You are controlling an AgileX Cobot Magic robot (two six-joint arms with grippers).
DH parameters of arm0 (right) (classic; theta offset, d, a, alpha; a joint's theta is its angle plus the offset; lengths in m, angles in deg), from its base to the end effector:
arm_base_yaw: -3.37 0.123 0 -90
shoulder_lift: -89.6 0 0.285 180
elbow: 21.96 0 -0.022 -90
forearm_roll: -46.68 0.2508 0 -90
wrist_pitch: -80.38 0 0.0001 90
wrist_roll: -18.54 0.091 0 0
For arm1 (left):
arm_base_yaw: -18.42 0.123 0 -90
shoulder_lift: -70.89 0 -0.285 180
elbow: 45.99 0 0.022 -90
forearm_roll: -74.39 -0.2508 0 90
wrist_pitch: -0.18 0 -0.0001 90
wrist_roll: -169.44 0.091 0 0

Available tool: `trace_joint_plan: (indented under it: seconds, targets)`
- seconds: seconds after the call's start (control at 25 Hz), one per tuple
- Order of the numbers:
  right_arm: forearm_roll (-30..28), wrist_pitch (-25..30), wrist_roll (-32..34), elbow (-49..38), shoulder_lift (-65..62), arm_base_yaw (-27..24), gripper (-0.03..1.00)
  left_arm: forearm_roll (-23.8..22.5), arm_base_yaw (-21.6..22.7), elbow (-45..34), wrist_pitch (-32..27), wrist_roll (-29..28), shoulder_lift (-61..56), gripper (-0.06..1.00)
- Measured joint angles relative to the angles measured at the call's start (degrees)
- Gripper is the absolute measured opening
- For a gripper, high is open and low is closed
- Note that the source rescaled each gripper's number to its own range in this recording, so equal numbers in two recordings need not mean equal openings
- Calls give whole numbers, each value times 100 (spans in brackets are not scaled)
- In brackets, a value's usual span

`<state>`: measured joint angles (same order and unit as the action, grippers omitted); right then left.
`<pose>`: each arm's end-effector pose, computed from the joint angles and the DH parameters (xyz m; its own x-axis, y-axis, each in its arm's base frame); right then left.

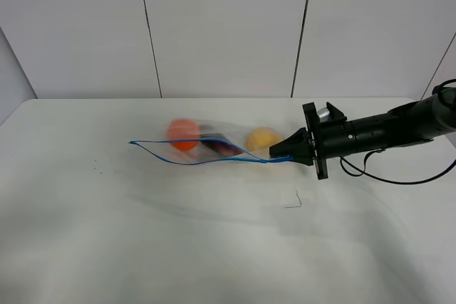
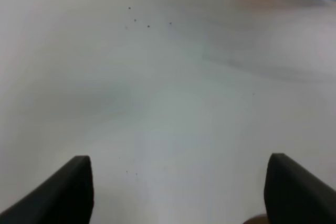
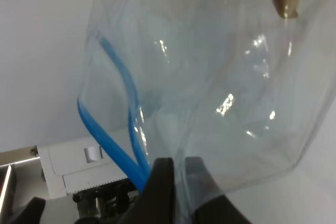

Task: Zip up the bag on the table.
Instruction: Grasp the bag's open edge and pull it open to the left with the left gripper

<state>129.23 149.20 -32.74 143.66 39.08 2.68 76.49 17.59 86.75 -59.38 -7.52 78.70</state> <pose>0.3583 0.0799 0.1204 -0.9909 0.1349 -0.0025 0.0467 0.3601 0.9318 -0.0067 -0.0028 0.2854 -0.4147 0.0405 -0.9091 0.0575 0.9982 0.0182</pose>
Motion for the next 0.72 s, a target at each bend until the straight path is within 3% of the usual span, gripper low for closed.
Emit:
trace_joint_plan:
  seconds: [0.28, 0.48, 0.52, 0.56, 0.6, 0.64, 0.72]
  targets:
    - [28, 0, 1, 0, 0, 0, 0, 6, 0, 1259, 498, 82, 1738, 100]
    - [42, 0, 1, 0, 0, 0, 0, 6, 0, 1922, 921, 941, 2878, 100]
    - [42, 0, 6, 0, 0, 0, 0, 1, 0, 2042, 996, 1310, 3209, 100]
    - [42, 0, 6, 0, 0, 0, 0, -18, 0, 2176, 1226, 2505, 3688, 100]
    - [42, 0, 6, 0, 0, 0, 0, -18, 0, 2176, 1226, 2505, 3688, 100]
    - [42, 0, 6, 0, 0, 0, 0, -23, 0, 2202, 1497, 3975, 4108, 99]
    - [42, 0, 6, 0, 0, 0, 0, -30, 0, 2209, 1792, 5691, 4528, 96]
